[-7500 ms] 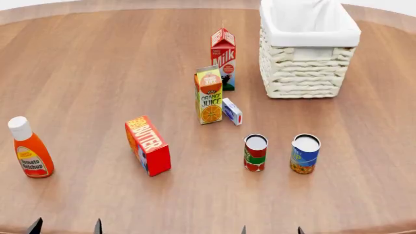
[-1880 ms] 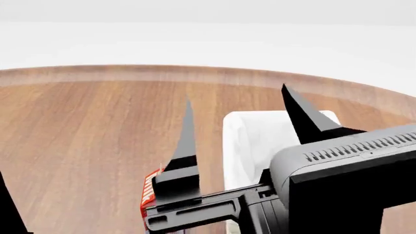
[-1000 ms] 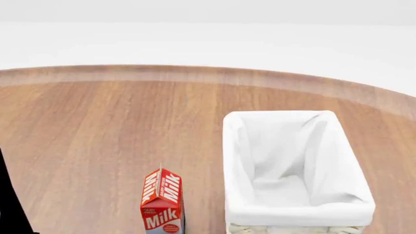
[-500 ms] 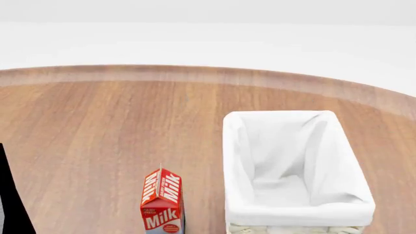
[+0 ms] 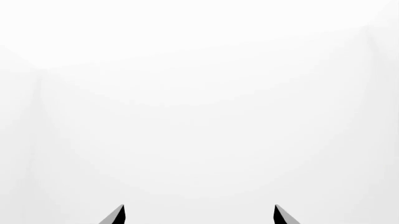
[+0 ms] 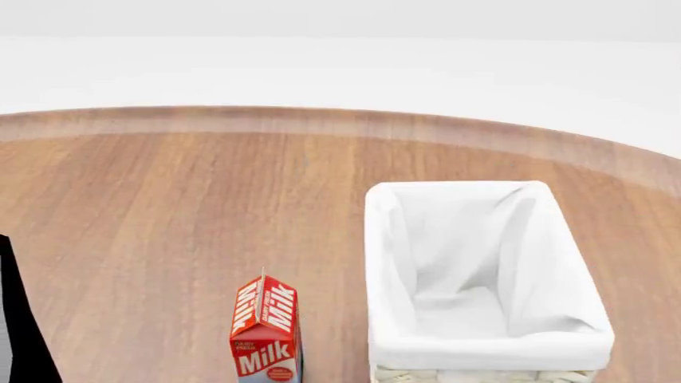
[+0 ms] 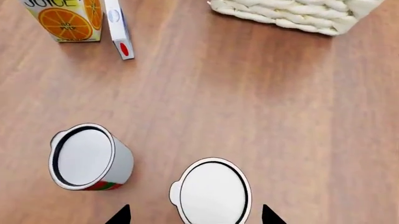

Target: Pick up the alphabet soup and the tomato sauce, and put them in the basket.

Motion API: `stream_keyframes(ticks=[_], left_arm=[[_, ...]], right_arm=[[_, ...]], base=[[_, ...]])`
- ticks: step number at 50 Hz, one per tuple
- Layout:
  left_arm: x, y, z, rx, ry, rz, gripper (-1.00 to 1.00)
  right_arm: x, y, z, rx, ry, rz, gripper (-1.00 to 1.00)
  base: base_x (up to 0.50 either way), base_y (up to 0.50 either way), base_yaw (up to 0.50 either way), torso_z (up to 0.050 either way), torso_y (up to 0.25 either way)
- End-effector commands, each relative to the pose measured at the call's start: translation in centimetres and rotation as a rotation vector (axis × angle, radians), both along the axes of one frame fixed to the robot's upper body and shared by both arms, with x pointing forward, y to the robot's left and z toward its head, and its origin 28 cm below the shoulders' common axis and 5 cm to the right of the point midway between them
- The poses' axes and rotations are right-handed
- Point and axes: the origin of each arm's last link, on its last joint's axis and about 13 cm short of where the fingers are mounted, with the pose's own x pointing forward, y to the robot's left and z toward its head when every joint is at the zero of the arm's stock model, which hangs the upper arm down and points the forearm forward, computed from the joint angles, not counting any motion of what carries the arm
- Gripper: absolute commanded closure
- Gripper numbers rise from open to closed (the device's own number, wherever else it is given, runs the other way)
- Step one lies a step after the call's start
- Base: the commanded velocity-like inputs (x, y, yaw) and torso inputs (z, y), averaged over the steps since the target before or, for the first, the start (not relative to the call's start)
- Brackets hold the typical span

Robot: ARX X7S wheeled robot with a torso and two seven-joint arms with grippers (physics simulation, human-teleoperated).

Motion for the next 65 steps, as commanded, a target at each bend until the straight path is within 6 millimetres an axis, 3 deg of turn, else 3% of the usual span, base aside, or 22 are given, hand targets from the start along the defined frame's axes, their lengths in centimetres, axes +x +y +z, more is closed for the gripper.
stream_keyframes(ticks=[1,65], left_arm=[[0.0,0.0,-0.1,0.001,0.001,0.001,-1.0],[0.0,0.1,-0.6,0.0,0.009,0.003,-1.0]], right_arm=[[0.2,-0.3,-0.6,0.006,-0.004,-0.008,-1.0],[2.0,-0.9,-4.5,0.075,0.002,-0.049,-1.0]], base=[[0.0,0.0,0.0,0.0,0.0],[0.0,0.0,0.0,0.0,0.0]])
